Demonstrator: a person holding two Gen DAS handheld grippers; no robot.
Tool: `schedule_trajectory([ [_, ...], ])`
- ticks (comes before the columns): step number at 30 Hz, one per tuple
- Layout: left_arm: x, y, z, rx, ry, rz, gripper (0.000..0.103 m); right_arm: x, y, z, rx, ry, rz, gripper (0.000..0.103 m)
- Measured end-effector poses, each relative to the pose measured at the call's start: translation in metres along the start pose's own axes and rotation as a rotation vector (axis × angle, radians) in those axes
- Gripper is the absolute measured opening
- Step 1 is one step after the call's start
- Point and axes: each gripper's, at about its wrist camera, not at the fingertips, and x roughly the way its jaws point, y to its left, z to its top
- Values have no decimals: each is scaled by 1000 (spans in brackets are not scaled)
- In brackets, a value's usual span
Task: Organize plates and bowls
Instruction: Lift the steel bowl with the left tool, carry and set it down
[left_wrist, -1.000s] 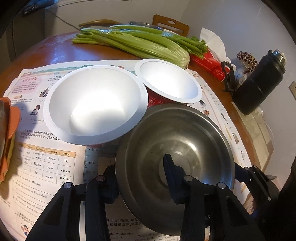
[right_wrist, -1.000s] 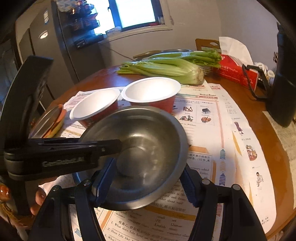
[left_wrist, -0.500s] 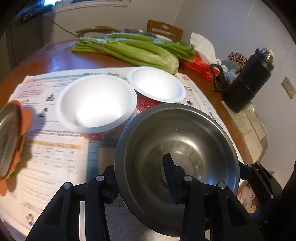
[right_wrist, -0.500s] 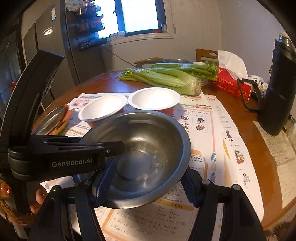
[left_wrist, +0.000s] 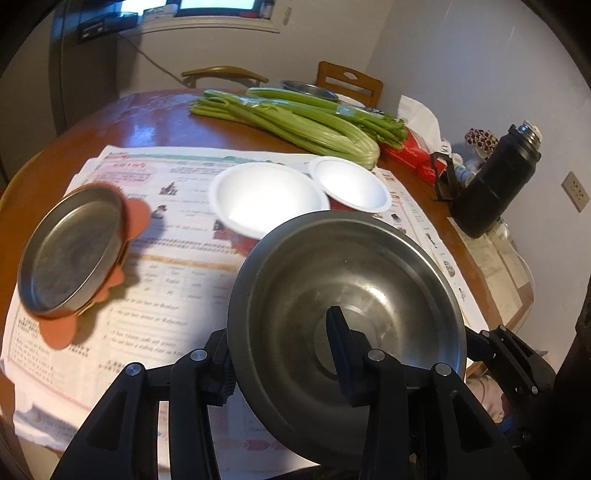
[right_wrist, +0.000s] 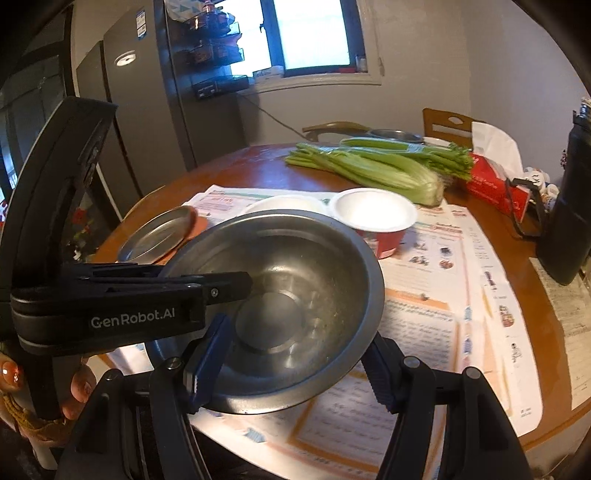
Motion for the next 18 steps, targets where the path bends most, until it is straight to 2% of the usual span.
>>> schedule_trajectory([
  [18,18,32,-25,-38,60,58,47,30,25,-14,-41,72,33,68],
])
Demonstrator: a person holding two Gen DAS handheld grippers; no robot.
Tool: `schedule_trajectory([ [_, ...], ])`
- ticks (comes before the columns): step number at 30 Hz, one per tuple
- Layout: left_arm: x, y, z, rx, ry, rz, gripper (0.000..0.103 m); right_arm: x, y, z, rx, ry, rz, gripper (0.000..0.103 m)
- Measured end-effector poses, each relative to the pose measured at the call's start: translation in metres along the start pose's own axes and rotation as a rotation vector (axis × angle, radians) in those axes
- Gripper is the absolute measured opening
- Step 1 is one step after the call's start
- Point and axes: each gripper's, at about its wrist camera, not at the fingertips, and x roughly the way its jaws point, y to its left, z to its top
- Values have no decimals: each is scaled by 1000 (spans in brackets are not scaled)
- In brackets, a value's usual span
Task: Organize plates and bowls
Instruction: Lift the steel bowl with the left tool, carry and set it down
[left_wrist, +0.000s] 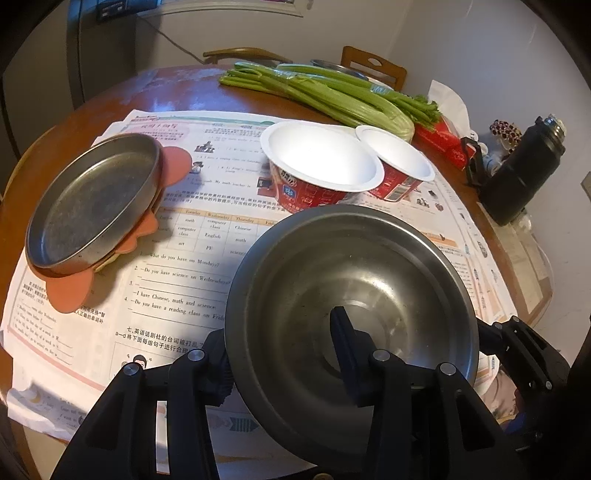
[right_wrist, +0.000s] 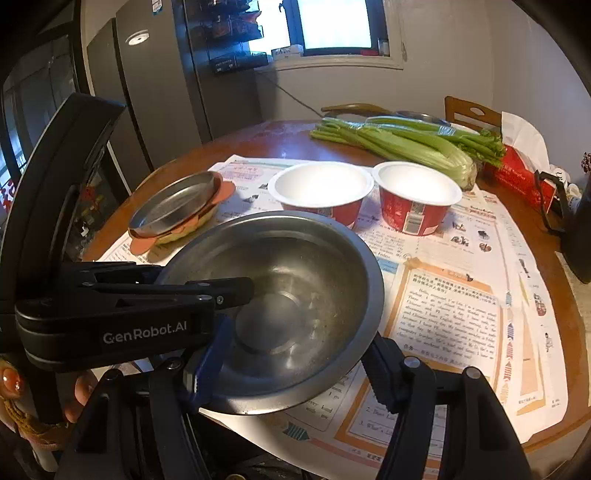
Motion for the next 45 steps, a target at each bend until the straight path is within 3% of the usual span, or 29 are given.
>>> schedule_trajectory([
  [21,14,12,3,-21,29,-5,48,12,-6,-4,24,12,21,68],
  [45,-52,24,17,-30,-139,15,52,-31,-25,12,122,-114,40,68],
])
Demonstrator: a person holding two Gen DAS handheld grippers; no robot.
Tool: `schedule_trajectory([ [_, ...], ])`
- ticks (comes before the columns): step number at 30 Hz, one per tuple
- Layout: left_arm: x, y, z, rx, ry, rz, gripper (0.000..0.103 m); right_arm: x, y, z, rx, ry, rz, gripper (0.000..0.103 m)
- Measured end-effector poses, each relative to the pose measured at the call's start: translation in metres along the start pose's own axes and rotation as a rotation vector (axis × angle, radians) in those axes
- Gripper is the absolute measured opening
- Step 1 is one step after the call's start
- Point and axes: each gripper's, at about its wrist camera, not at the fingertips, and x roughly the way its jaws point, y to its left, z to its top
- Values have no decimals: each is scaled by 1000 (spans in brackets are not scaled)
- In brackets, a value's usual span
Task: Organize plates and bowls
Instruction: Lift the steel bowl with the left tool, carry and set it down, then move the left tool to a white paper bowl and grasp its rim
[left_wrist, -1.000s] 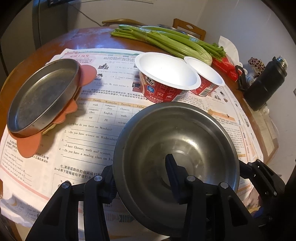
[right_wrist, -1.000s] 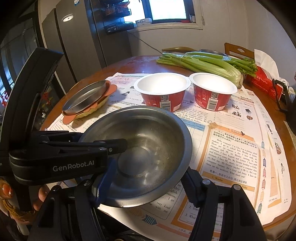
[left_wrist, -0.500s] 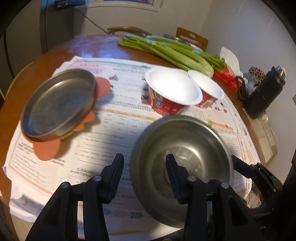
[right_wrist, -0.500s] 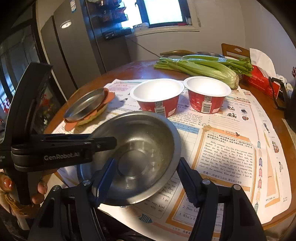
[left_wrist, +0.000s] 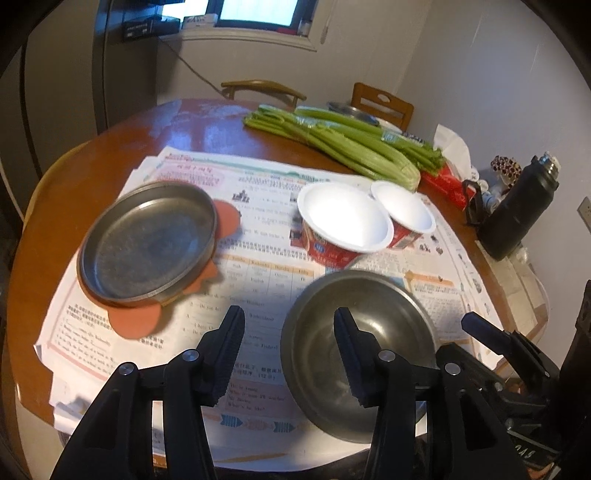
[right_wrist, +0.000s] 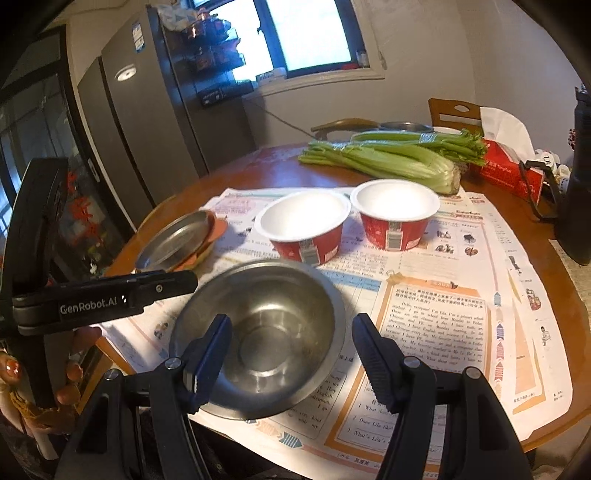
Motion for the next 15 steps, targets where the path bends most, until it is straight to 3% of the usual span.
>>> schedule_trajectory([
  [7,0,0,26,13,-33,-56,52,2,-9,22,56,-11,-5,68],
  [15,34,-2,71,34,-31,-63,52,30,-20,59,87,5,-34,68],
])
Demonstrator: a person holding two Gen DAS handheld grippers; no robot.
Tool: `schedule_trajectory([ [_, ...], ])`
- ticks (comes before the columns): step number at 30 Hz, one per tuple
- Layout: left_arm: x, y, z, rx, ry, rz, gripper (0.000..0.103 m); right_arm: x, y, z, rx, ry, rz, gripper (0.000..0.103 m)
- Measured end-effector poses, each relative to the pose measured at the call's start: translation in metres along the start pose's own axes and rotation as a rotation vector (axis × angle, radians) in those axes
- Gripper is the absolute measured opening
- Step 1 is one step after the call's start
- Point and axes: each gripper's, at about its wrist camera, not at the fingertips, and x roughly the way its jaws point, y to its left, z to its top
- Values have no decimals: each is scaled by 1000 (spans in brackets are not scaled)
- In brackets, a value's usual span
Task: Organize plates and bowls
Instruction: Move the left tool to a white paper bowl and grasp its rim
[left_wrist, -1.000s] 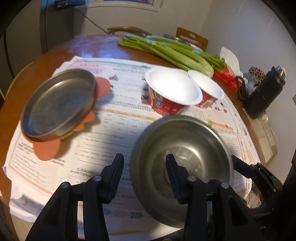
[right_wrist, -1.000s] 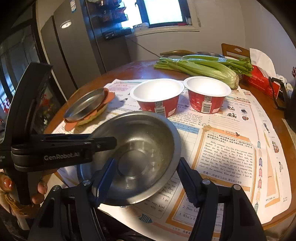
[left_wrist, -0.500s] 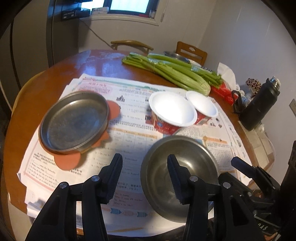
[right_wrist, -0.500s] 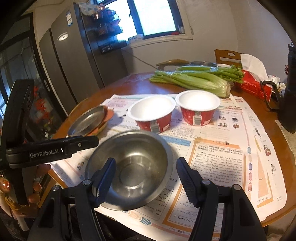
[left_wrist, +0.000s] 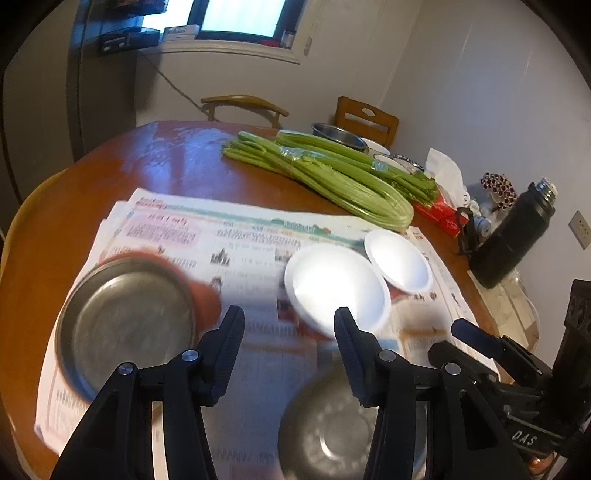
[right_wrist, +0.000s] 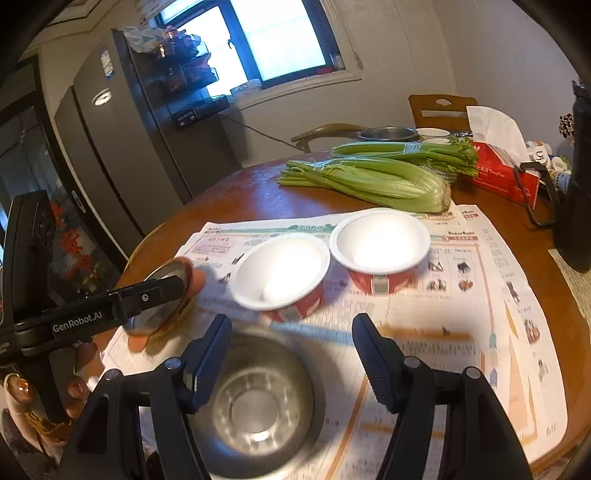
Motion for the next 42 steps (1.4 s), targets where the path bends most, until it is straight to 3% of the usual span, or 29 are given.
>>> schedule_trajectory([
  [9,57,-3,28,-3,80,-40,52,53,-7,21,33,113,-16,68],
  [19,98,-4,30,-16,160,-37,52,85,-6,22,12,170,-22,68],
  [22,107,-1,28,-49,184,-68,52,91,-3,23,-7,174,-25,68],
  [26,115,-2,25,-59,209,-113,50,98,1,24,-24,187,-15,67],
  [28,118,-4,23,-56,217,-122,41,101,0,24,-8,194,0,65],
  [31,120,-6,21,-46,218,-128,37,102,1,25,-17,190,-2,62],
  [42,105,-8,22,-39,194,-129,36,93,12,26,-74,160,-11,61],
])
